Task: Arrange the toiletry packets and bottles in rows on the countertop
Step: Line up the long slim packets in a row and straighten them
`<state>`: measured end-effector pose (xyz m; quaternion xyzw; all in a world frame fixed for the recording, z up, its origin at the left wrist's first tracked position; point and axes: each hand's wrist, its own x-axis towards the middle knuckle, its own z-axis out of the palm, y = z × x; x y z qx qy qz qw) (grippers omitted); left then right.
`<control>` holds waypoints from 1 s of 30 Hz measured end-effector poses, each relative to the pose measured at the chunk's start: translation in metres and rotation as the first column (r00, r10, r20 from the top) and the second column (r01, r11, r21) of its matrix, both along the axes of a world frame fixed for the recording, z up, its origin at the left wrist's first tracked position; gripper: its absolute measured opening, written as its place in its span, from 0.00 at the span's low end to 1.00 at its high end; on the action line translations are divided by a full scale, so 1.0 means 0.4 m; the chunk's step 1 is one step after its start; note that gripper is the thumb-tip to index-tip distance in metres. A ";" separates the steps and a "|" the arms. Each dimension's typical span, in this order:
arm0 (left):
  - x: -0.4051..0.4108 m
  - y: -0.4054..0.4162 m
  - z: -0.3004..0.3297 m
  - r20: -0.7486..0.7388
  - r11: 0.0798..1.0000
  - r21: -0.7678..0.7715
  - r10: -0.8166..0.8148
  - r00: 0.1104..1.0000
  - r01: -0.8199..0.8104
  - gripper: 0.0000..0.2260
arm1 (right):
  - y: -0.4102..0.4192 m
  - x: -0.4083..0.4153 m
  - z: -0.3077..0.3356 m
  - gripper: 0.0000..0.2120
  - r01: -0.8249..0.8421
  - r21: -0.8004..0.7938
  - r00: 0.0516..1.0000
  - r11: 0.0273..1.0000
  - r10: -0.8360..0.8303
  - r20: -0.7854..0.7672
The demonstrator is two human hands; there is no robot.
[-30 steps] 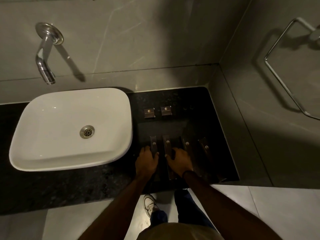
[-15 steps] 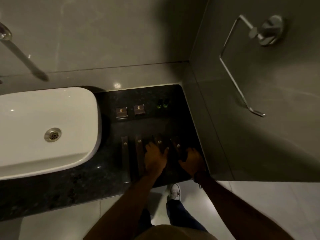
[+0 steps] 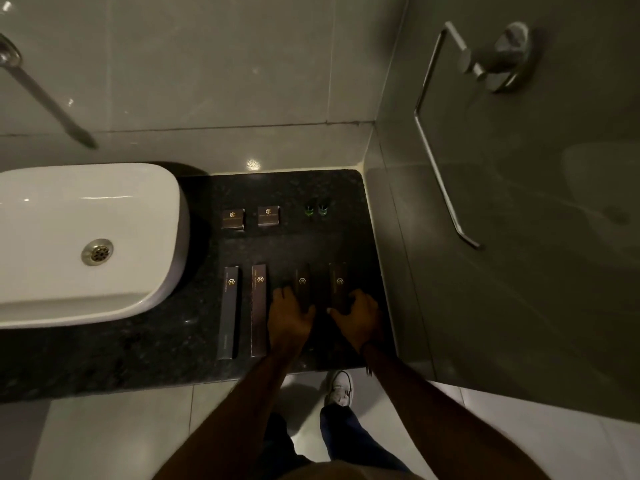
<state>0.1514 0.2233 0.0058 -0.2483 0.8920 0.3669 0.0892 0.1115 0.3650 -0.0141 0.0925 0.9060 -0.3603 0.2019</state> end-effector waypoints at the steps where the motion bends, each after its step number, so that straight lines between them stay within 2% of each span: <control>1: 0.003 0.002 0.000 -0.015 1.000 0.002 0.004 1.000 -0.004 0.26 | 0.001 -0.001 0.000 0.24 0.001 -0.008 1.000 1.000 -0.001 0.000; 21: 0.002 0.017 0.003 0.050 0.999 0.008 0.051 0.997 -0.051 0.26 | 0.008 -0.017 0.005 0.26 -0.032 -0.024 0.999 0.999 0.033 0.024; 30: 0.011 0.018 -0.008 0.001 0.999 0.013 0.041 0.999 -0.041 0.24 | 0.005 -0.022 0.002 0.28 -0.048 -0.001 0.998 0.999 0.048 0.029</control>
